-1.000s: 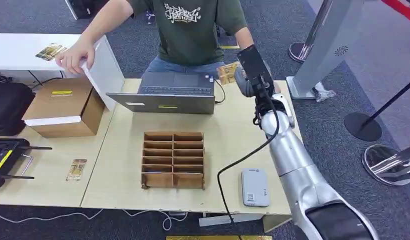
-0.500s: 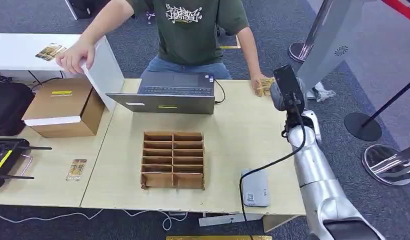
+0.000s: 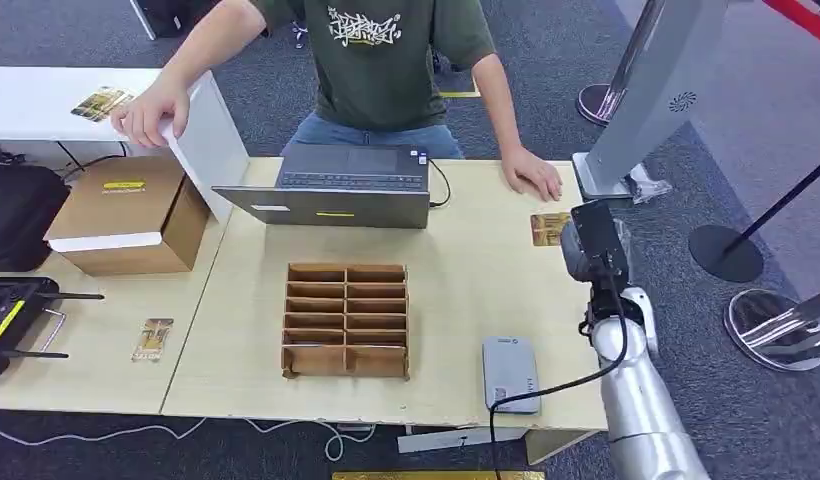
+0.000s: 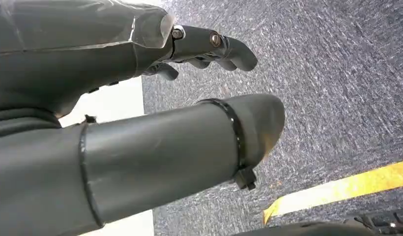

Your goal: Pass the card to the sensor for recognition and then transmit it.

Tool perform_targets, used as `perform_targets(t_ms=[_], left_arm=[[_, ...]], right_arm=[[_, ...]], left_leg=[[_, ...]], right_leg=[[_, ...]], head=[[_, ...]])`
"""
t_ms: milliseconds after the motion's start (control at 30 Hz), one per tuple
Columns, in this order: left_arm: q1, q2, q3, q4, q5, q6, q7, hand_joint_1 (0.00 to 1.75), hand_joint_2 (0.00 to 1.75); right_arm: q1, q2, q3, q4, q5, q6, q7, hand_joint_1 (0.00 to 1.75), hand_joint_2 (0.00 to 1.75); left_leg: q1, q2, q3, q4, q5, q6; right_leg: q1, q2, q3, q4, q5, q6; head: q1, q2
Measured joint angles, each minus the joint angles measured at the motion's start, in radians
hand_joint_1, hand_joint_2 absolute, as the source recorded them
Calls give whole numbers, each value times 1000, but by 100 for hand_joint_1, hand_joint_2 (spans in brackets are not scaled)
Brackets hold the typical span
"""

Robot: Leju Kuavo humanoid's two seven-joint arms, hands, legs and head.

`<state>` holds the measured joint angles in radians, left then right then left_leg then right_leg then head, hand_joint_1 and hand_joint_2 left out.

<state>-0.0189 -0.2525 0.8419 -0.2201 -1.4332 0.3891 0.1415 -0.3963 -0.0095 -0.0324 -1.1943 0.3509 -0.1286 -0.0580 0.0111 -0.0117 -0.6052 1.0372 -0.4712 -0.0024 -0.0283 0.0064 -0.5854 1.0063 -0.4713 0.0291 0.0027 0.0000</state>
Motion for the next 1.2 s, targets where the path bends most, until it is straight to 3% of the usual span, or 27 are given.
perform_targets(t_ms=[333, 600, 1200], left_arm=[[0, -3, 17, 0, -1, -2, 0, 0, 0], [0, -10, 34, 0, 1, -2, 0, 0, 0], [8, -23, 65, 0, 15, 9, -10, 0, 0]], right_arm=[[193, 10, -10, -138, -24, 6, -1, 175, 175], [332, 52, -12, -239, -56, 9, 6, 175, 175], [491, 119, -14, -323, -46, 0, 66, 175, 175]], left_leg=[[0, 0, 0, 0, 0, 0], [0, 0, 0, 0, -1, -1], [0, 0, 0, 0, -3, -1]], right_leg=[[0, -1, 0, 0, 0, 0], [0, -1, 0, 0, -1, 0], [0, -1, 0, 0, -2, 0]], head=[[0, 0], [0, 0], [0, 0]])
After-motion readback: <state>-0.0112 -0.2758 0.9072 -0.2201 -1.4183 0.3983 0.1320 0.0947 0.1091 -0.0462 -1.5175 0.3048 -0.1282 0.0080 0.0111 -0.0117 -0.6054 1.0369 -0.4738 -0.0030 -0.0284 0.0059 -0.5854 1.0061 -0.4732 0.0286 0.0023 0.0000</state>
